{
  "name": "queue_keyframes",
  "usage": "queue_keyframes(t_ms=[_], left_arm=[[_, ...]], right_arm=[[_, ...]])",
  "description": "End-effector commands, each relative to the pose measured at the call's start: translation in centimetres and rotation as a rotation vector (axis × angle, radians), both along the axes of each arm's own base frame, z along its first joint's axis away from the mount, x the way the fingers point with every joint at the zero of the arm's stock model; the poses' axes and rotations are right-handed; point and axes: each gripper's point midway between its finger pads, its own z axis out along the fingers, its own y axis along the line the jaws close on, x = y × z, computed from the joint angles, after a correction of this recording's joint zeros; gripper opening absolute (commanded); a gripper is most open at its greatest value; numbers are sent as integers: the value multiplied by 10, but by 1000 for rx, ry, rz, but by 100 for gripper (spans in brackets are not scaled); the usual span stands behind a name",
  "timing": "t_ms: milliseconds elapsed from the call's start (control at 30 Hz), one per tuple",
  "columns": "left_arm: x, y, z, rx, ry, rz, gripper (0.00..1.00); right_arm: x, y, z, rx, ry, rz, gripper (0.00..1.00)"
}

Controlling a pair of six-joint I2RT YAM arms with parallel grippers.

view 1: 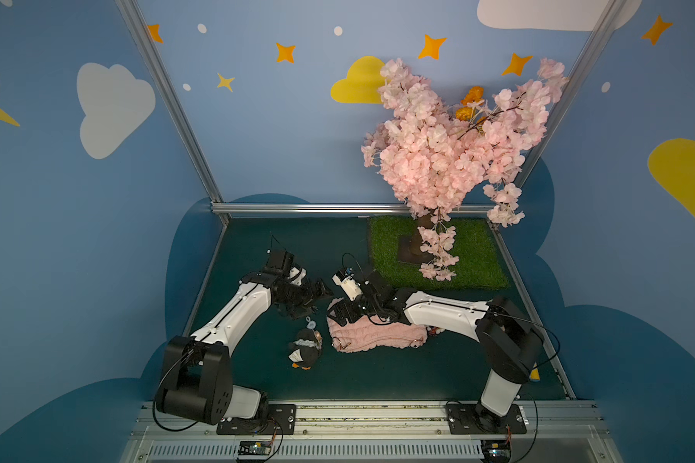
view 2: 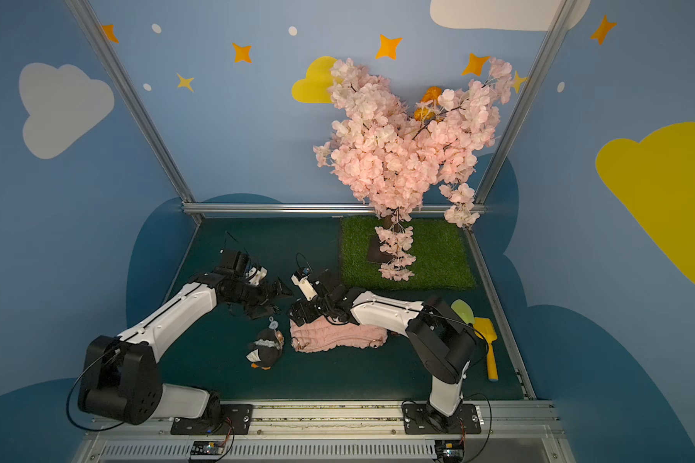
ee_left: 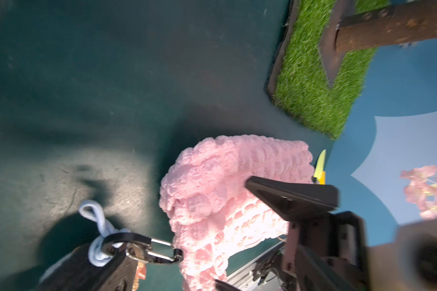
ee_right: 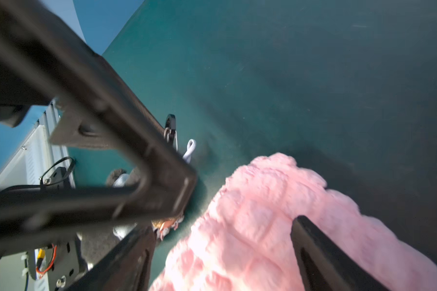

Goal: Remove the decoration from the bag
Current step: Place the decoration item at the center of the board.

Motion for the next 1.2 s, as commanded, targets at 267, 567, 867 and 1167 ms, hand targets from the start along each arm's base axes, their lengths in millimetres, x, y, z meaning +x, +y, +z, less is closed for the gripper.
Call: queue_keyframes(t_ms=[267,567,867,1167], left_arm=[[-5,-10,11,-154,42,80,100],[1,-7,27,-261,52,147,100],[-3,5,33,-298,47,189,100],[-3,31,14,-15,-51,70,100]], right_arm=[[16,38,16,141,28,-20,86],[11,29,-16,11,-19,4,81],[16,24,-17,-13,-31,-21,80],[23,13,25,26,-119,-41,85]])
